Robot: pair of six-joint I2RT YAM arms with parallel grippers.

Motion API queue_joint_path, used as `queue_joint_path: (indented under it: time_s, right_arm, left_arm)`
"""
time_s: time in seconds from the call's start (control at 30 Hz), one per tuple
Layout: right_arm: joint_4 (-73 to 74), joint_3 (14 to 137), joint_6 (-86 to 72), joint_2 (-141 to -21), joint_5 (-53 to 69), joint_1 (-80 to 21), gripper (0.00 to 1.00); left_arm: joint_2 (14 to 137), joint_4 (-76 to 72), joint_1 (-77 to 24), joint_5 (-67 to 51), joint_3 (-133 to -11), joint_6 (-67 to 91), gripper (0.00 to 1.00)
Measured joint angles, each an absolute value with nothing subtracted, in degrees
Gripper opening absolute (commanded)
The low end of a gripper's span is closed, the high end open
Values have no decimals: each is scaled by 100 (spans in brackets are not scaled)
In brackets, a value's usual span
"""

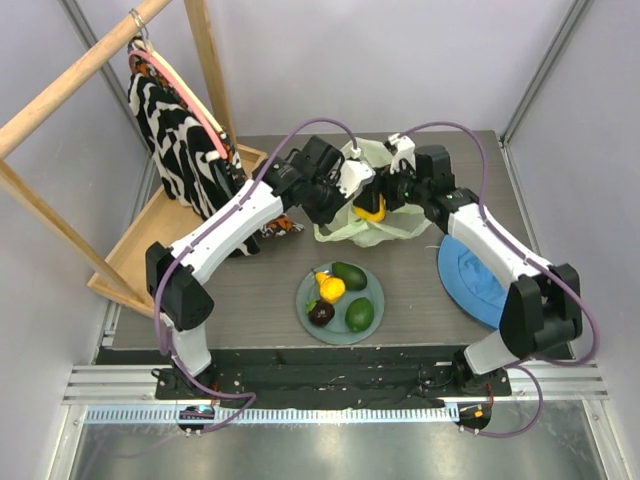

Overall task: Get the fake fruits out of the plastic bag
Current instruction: Take out the fake fruit from the plastic bag, then place the fake fruit on the plate.

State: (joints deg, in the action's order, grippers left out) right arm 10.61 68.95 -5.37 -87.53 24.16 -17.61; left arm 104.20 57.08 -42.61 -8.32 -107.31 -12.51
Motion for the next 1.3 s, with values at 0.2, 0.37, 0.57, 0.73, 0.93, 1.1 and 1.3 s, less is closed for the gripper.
queue_joint_path:
  time_s: [0.2, 0.37, 0.57, 0.73, 0.93, 1.1, 1.3]
  right_arm:
    - [1584, 6147, 207, -7620, 3124, -1806, 44]
    - [2038, 5968, 1343, -6410, 3332, -2093, 44]
    - [2388, 5968, 2606, -5848, 3194, -3249, 44]
    - [2648, 5863, 3754, -5996, 2792, -4303, 43]
    - [2827, 5371, 5037, -6213, 2043, -5804, 43]
    - [2902, 4821, 5575, -6224, 1682, -6954, 42]
    - [2755, 4047, 6182, -6112, 1396, -7153, 43]
  left_arm:
    - [10591, 5653, -4178, -366, -10927, -1251, 0]
    - [10591, 5631, -3846, -292, -10899, -1157, 0]
    - [10593, 5649, -3568, -410, -10875, -1096, 0]
    - [10678, 5660, -3566, -526, -10899, -1100, 0]
    - [10753, 5660, -3566, -567, -10897, -1103, 0]
    - [10750, 5647, -3566, -558, -10868, -1164, 0]
    - [10713, 5662, -3594, -336, -10783, -1389, 0]
